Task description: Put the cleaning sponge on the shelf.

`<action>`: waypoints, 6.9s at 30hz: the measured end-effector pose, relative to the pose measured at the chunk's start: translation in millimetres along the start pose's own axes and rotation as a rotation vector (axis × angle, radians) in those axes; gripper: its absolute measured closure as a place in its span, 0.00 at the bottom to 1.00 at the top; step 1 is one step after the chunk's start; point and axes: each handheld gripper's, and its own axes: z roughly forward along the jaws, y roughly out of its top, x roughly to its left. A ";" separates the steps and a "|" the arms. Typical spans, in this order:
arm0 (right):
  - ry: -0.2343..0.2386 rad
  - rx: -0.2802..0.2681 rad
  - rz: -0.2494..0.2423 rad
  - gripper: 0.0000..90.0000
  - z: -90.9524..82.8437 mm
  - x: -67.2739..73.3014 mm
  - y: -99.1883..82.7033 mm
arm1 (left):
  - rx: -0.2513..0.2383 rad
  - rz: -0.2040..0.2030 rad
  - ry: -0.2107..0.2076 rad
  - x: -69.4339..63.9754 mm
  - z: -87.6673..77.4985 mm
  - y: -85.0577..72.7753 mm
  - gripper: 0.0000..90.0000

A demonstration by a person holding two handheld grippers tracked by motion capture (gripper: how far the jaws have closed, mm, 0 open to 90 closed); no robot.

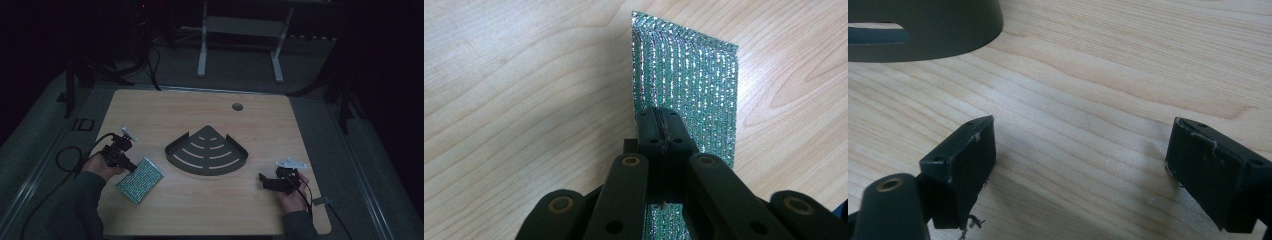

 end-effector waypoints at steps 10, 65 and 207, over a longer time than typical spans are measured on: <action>0.000 0.000 0.000 0.14 0.0 0.0 0.0 | -0.021 0.015 0.011 -3.4 -16.2 5.7 1.00; 0.001 0.000 0.001 0.14 0.0 0.0 0.0 | -0.110 0.127 0.042 -33.6 -70.2 78.0 1.00; 0.004 -0.001 0.000 0.14 0.6 -0.1 0.5 | 0.004 0.307 0.249 -105.8 4.0 194.1 1.00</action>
